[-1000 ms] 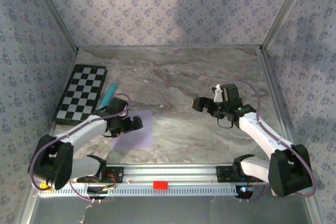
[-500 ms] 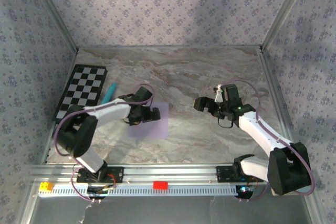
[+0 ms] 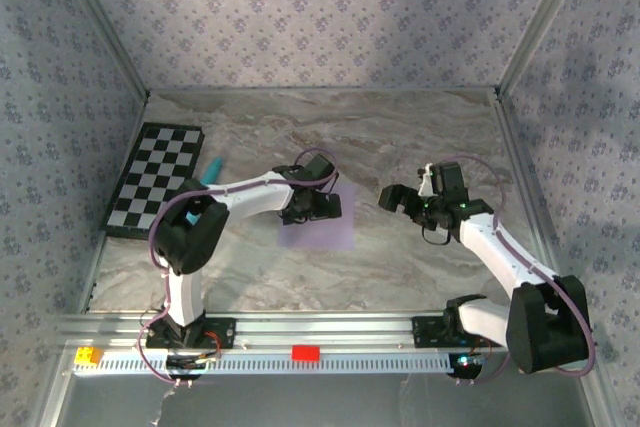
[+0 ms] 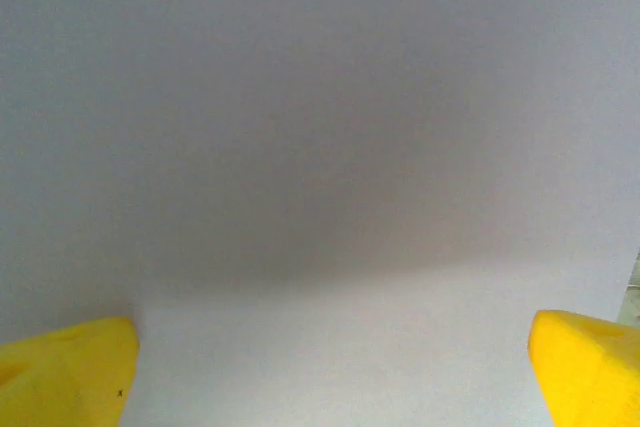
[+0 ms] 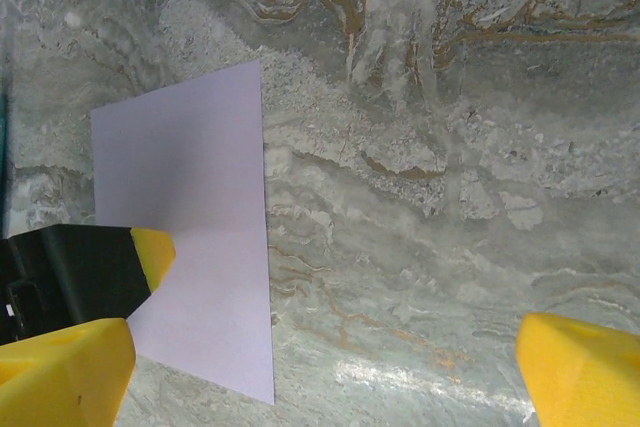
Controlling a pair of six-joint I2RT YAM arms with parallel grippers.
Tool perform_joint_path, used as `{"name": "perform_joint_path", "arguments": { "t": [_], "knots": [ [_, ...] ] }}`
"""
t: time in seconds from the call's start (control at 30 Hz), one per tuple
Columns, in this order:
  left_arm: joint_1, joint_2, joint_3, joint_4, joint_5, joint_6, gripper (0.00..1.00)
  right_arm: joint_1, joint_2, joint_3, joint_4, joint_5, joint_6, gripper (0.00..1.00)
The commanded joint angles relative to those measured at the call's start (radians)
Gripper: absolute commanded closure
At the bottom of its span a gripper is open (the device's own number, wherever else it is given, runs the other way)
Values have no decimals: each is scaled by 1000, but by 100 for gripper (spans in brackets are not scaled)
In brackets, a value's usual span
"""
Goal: Fold a paper plane with a square sheet of paper (pick it up from the middle)
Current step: Move the square sheet of paper to the center of the table, then first fold the square sheet of paper in half at the center of the table.
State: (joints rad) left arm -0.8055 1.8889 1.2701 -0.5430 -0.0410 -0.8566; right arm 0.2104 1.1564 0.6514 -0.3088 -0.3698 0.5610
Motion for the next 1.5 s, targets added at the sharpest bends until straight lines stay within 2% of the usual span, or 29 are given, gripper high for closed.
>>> {"name": "perform_joint_path", "arguments": {
  "t": [0.0, 0.27, 0.63, 1.47],
  "knots": [
    [3, -3, 79, -99, -60, 63, 0, -5, -23, -1, -16, -46, -14, 0],
    [17, 106, 228, -256, -5, 219, 0, 7, -17, 15, -30, -75, -13, 0],
    [22, 224, 373, -390, -7, 256, 0, 18, -21, 15, -48, -69, -4, 0],
    [21, 292, 341, -365, 21, 225, 1, 19, -8, 14, -80, -32, 6, 0]
  ]
}}
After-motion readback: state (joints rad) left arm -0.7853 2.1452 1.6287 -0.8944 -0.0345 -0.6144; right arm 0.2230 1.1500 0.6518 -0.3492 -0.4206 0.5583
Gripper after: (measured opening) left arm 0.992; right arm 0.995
